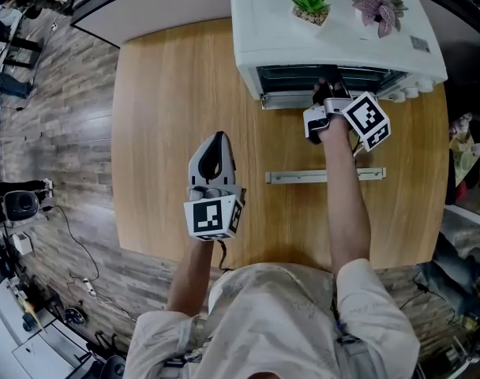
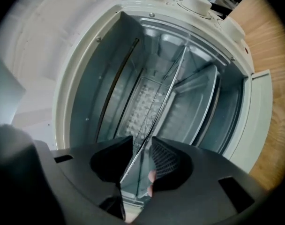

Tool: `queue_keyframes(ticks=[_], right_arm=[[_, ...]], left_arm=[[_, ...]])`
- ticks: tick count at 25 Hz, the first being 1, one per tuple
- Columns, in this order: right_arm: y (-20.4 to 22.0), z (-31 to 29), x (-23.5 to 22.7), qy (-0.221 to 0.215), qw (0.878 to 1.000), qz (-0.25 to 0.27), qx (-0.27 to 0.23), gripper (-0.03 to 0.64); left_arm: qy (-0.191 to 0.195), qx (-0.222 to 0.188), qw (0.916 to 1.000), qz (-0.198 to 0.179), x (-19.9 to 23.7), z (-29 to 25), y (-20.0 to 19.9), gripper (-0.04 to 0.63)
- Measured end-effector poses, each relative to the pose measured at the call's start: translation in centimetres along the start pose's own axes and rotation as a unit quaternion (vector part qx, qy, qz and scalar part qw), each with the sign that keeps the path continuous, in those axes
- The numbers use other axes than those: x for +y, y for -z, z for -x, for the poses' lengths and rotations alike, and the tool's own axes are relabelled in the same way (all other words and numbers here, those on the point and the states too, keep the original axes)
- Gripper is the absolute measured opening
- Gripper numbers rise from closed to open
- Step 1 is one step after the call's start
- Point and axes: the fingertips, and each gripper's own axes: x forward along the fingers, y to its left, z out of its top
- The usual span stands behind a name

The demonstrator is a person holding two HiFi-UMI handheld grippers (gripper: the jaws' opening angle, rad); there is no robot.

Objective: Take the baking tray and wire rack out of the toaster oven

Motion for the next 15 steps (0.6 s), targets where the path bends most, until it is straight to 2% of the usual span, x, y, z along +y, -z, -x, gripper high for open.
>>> queue_keyframes(ticks=[7,11,15], right_arm=[[-0.22,-0.65,-0.15,-0.008,0.998,-0.065,-0.015,0.067],[-0.2,-0.81,-0.76,-0.016,0.988,-0.151,-0.032,0.038],[-0.18,-0.85,-0.96,-0.012,0.985,-0.166,-0.034,0.034]], left_arm=[[-0.004,0.008,0.9999,0.008,0.32,-0.14,0.61,0.015],[-0.001,0.006,1.0,0.008,0.1,-0.3,0.63,0.014],[0.001,0.004,1.0,0.009,-0.06,-0.37,0.63,0.014]])
